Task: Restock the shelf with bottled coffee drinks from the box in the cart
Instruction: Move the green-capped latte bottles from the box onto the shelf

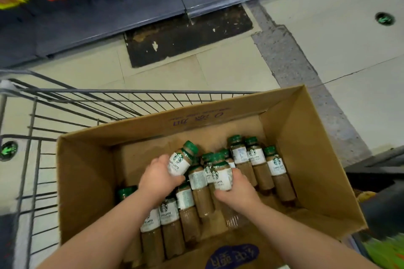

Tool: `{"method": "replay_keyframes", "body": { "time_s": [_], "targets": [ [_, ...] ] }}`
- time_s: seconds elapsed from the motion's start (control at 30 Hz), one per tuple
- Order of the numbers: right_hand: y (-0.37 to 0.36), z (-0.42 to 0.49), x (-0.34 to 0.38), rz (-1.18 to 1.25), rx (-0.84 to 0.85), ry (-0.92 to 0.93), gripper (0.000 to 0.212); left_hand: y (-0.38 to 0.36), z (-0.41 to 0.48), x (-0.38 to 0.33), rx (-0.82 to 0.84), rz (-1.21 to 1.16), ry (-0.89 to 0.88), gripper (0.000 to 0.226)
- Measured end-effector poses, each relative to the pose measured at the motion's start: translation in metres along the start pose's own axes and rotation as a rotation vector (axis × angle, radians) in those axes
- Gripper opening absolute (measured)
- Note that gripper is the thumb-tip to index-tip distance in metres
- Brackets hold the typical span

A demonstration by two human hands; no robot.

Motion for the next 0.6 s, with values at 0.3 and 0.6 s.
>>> {"method": "replay_keyframes", "body": {
  "time_s": [0.3,0.6],
  "targets": [
    [0.042,-0.056,0.022,0.18,-0.225,0.039,0.049,0.027,-0.04,-0.035,-0.057,-0.31,-0.108,0.058],
    [0.047,-0.165,0.031,0.315,-0.512,0.082,0.044,0.05,-0.116,-0.055,-0.023,-0.396,-0.391,0.045]
  ]
}}
Point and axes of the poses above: each hand's wrist, its own z-axis towards the middle knuckle, its own y-axis out of the back of the hand, x = y × z, the point moved 4 cm from there along z, towards the middle knuckle, and after that the axes turned 1 degree about -y, right-handed, at the moved point
